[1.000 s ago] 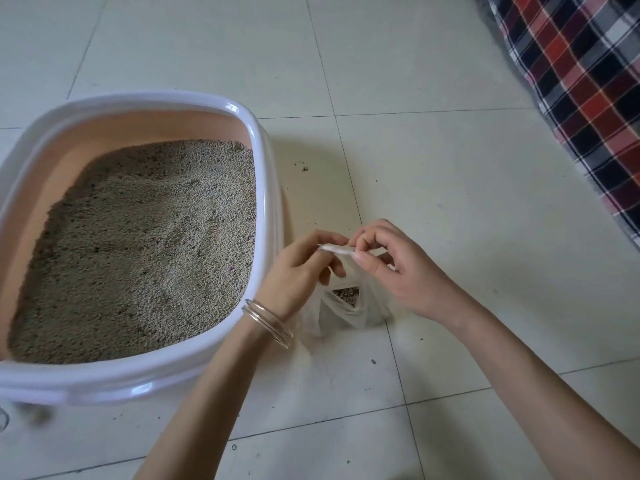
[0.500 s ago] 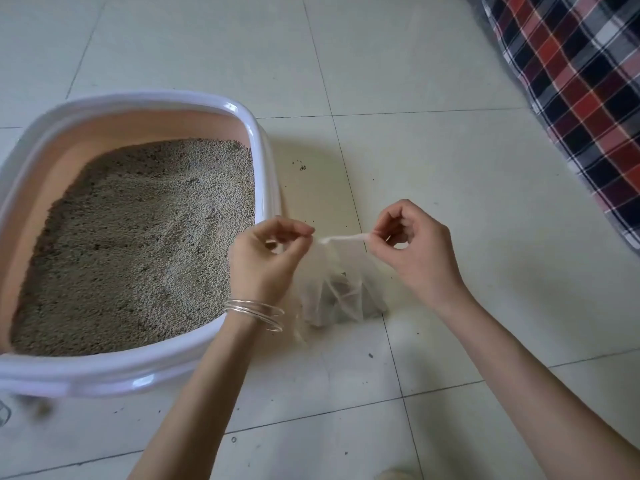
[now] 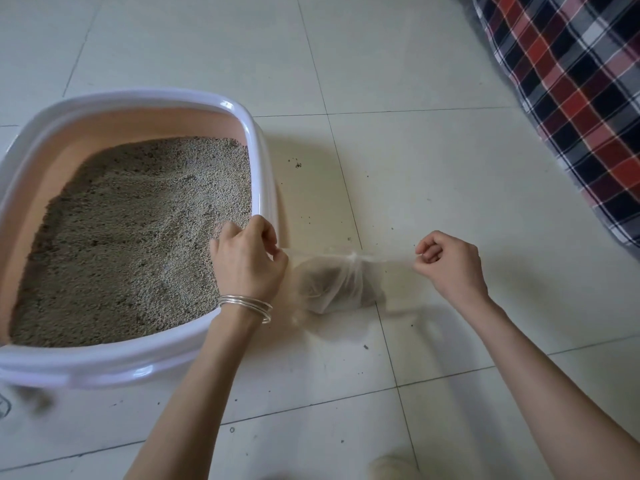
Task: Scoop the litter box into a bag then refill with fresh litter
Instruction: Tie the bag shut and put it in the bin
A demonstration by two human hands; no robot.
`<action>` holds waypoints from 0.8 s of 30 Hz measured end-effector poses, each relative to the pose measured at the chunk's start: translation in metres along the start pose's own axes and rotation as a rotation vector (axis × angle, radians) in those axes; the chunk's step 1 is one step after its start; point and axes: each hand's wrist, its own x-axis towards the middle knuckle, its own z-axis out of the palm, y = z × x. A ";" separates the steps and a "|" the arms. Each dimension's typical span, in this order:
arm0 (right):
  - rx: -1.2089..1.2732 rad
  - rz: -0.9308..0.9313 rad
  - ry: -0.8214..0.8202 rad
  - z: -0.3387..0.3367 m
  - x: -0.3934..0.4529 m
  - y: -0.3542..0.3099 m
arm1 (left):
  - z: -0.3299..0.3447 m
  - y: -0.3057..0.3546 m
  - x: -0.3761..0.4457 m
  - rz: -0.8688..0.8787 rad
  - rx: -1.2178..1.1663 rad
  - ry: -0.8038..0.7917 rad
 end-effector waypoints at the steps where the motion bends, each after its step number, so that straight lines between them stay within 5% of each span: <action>1: -0.011 0.039 -0.012 0.002 0.000 0.002 | 0.002 0.001 -0.001 0.000 0.018 -0.012; 6: -0.122 0.078 -0.081 -0.003 0.003 -0.012 | 0.000 0.006 -0.002 0.042 0.092 0.021; 14: 0.263 -0.354 -0.289 -0.044 -0.012 -0.092 | -0.032 0.071 0.021 0.177 -0.457 -0.232; 24: 0.617 -0.192 -0.326 -0.055 -0.011 -0.105 | -0.050 0.095 0.035 0.214 -0.570 -0.388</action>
